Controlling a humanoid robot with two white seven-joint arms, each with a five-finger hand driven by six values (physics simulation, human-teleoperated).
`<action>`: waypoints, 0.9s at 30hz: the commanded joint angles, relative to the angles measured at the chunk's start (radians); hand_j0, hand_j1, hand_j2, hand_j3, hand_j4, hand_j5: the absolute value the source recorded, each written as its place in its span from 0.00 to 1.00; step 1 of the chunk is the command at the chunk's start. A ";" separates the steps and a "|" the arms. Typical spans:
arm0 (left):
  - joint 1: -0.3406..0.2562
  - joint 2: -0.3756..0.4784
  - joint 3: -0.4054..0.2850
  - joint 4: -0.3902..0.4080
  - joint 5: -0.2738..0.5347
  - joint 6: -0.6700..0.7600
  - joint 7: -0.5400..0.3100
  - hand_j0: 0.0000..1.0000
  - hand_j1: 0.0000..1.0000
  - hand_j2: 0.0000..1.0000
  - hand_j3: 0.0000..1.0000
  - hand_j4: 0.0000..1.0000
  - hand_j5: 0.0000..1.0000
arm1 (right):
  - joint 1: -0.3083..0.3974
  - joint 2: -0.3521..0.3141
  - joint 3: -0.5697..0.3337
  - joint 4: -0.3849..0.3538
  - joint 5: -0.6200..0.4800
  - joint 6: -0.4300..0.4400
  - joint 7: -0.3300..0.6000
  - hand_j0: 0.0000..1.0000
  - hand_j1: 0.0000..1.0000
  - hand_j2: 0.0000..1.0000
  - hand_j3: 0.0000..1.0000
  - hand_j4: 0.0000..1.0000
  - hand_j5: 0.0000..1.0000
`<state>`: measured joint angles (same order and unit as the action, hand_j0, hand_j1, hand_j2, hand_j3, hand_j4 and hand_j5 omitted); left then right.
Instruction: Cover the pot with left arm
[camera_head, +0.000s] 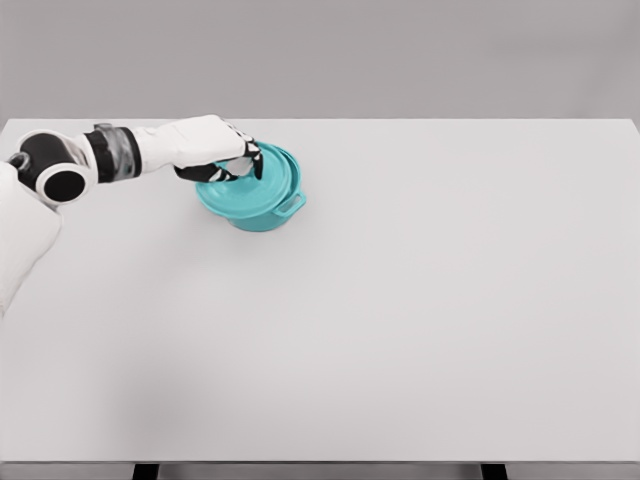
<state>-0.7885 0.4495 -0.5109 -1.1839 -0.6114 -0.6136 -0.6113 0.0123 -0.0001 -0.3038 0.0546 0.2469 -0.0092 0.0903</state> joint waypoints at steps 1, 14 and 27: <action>0.000 -0.011 0.002 0.015 -0.002 0.003 0.000 0.52 0.52 0.52 0.52 0.52 0.52 | 0.000 0.000 0.000 -0.001 0.000 0.000 0.000 1.00 1.00 1.00 1.00 1.00 1.00; -0.041 -0.068 0.003 0.121 -0.004 0.003 0.000 0.52 0.52 0.52 0.52 0.52 0.52 | 0.000 0.000 0.000 -0.001 0.000 0.000 0.000 1.00 1.00 1.00 1.00 1.00 1.00; -0.051 -0.095 0.003 0.179 -0.004 0.003 0.000 0.53 0.53 0.53 0.53 0.53 0.53 | 0.000 0.000 0.000 0.001 0.000 0.000 0.000 1.00 1.00 1.00 1.00 1.00 1.00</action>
<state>-0.8391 0.3551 -0.5092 -1.0092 -0.6210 -0.6137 -0.6113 0.0123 -0.0001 -0.3038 0.0548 0.2469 -0.0092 0.0904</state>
